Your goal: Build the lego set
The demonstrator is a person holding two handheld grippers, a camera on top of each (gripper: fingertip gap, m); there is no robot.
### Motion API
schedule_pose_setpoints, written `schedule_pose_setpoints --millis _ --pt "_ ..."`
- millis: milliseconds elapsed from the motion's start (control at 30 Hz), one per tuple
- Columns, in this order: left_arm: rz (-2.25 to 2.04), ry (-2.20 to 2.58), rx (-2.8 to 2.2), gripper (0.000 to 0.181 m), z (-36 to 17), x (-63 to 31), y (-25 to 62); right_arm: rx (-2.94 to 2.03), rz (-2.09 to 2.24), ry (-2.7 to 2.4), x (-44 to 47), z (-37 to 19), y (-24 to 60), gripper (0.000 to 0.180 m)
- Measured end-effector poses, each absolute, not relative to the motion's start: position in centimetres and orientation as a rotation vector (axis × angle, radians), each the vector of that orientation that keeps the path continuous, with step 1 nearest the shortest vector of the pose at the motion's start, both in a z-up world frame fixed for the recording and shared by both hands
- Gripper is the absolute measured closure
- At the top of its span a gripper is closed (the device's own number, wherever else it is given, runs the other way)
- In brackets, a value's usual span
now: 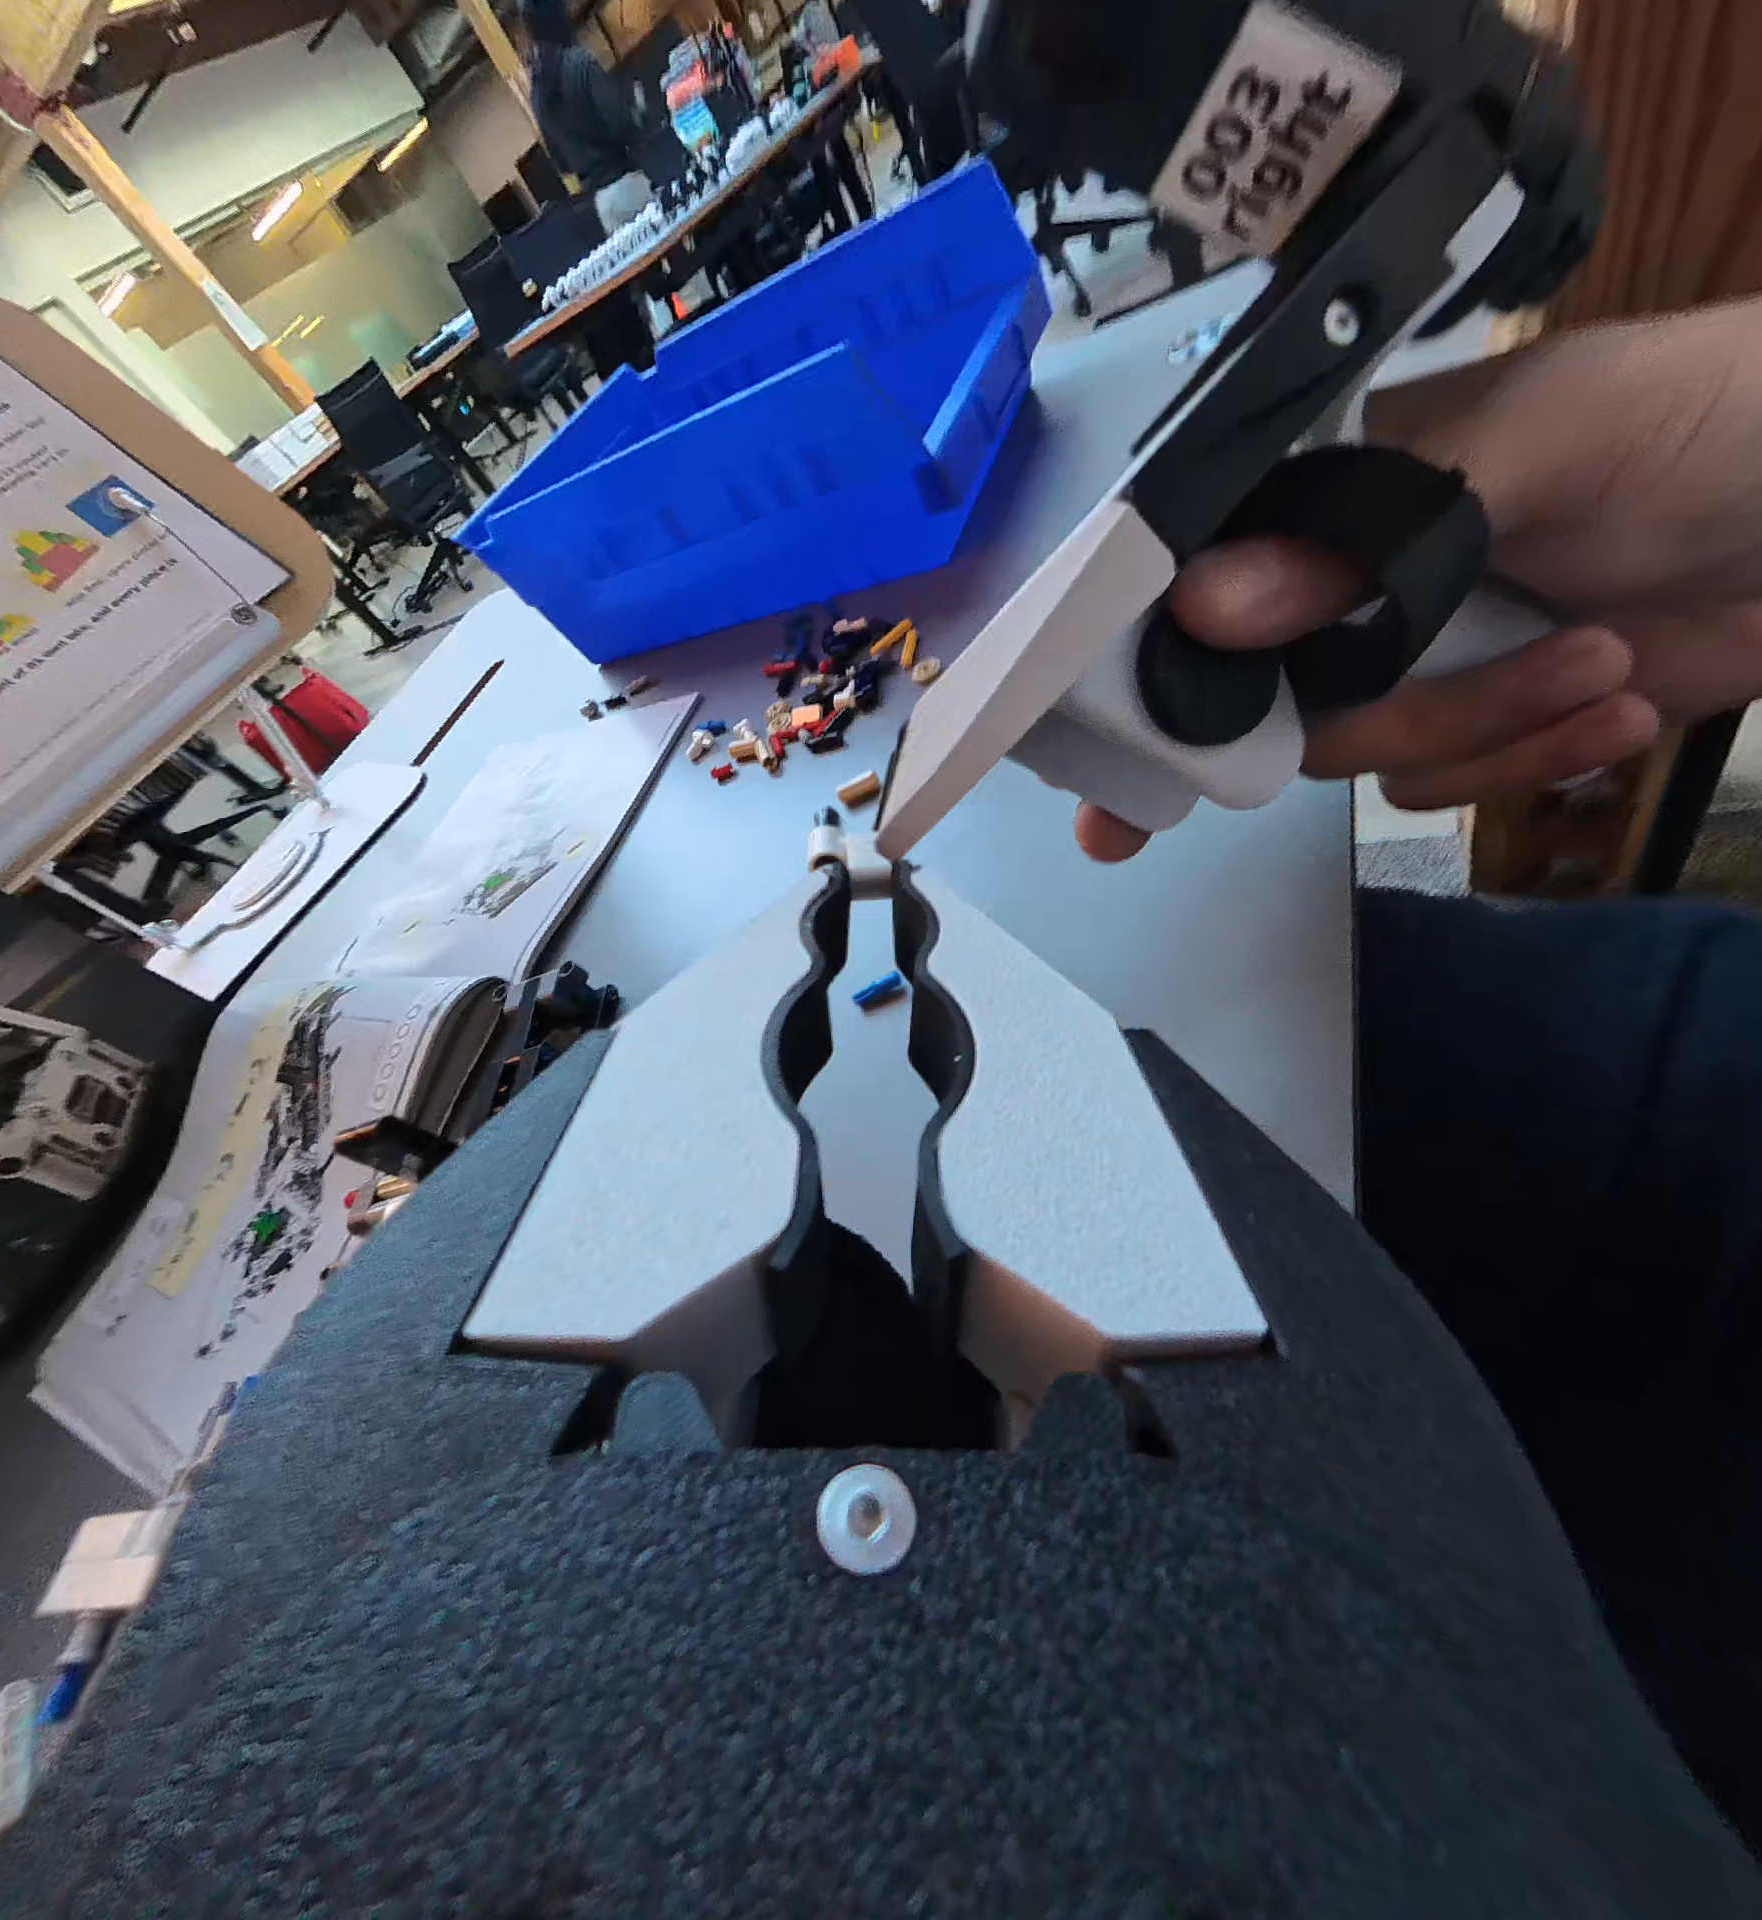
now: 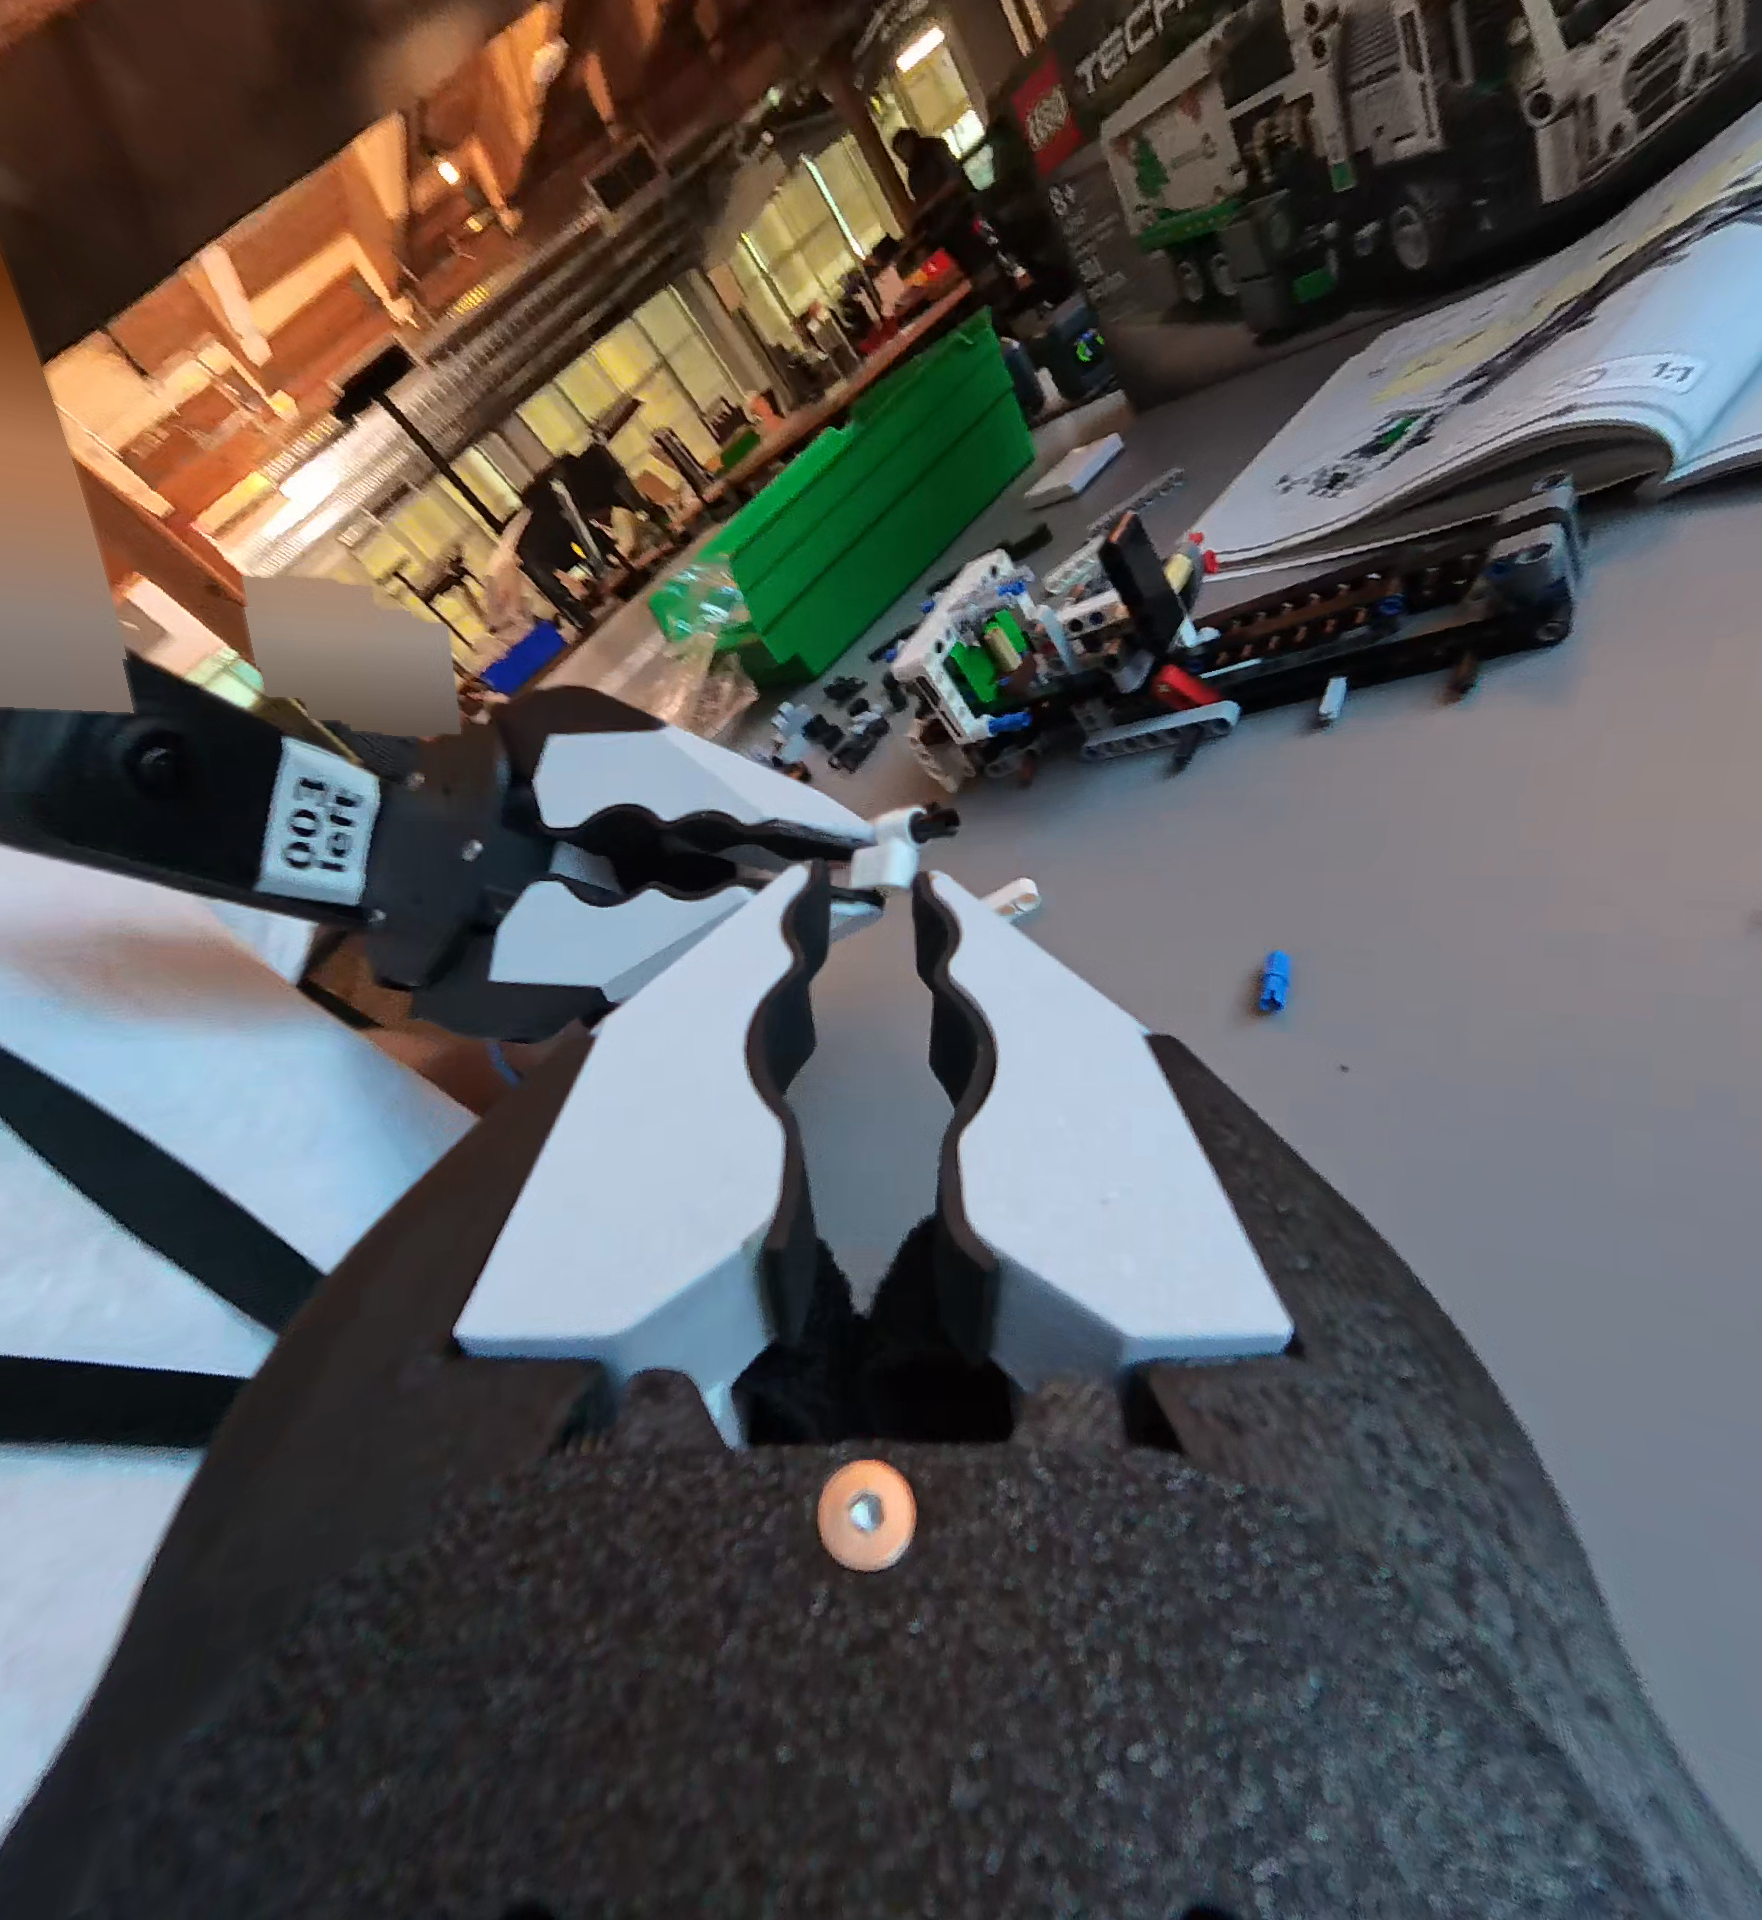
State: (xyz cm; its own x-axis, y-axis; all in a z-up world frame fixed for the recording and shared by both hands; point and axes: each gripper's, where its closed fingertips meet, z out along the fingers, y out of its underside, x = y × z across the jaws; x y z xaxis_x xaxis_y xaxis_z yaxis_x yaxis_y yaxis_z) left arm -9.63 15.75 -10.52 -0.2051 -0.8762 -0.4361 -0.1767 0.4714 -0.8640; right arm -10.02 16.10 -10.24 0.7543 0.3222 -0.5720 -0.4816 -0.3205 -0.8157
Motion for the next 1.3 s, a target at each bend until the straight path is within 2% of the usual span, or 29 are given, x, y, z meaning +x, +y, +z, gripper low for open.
schedule_pose_setpoints --millis 167,300,467,767,867,967,1133,1300 --pt "-0.677 1.760 -0.911 0.176 -12.0 -9.6 15.8 -1.881 0.491 -0.011 -9.8 -11.5 16.2 0.166" --pt "-0.542 1.783 -0.831 0.175 -12.5 -9.5 15.8 -1.921 0.437 -0.010 -9.5 -12.1 16.2 0.172" --pt "-0.709 1.786 -0.956 0.175 -13.1 -9.4 15.5 -1.915 0.482 0.027 -9.0 -12.6 15.8 0.180" --pt "-0.847 1.822 -1.103 0.176 -14.0 -8.5 16.2 -2.017 0.338 0.064 -5.4 -14.7 15.1 0.179" --pt "-0.793 1.914 -1.246 0.175 -16.6 -9.2 17.0 -2.156 0.234 -0.030 -4.4 -16.2 15.2 0.169" --pt "-0.801 1.895 -1.303 0.175 -16.7 -9.8 17.4 -2.208 0.154 -0.108 -4.7 -16.3 16.7 0.158" --pt "-0.812 1.896 -1.368 0.175 -17.1 -10.2 17.4 -2.272 0.018 -0.218 -4.8 -17.5 18.6 0.167" --pt "-0.831 1.935 -1.402 0.175 -17.6 -10.8 16.9 -2.286 0.052 -0.245 -5.8 -18.5 18.7 0.167"
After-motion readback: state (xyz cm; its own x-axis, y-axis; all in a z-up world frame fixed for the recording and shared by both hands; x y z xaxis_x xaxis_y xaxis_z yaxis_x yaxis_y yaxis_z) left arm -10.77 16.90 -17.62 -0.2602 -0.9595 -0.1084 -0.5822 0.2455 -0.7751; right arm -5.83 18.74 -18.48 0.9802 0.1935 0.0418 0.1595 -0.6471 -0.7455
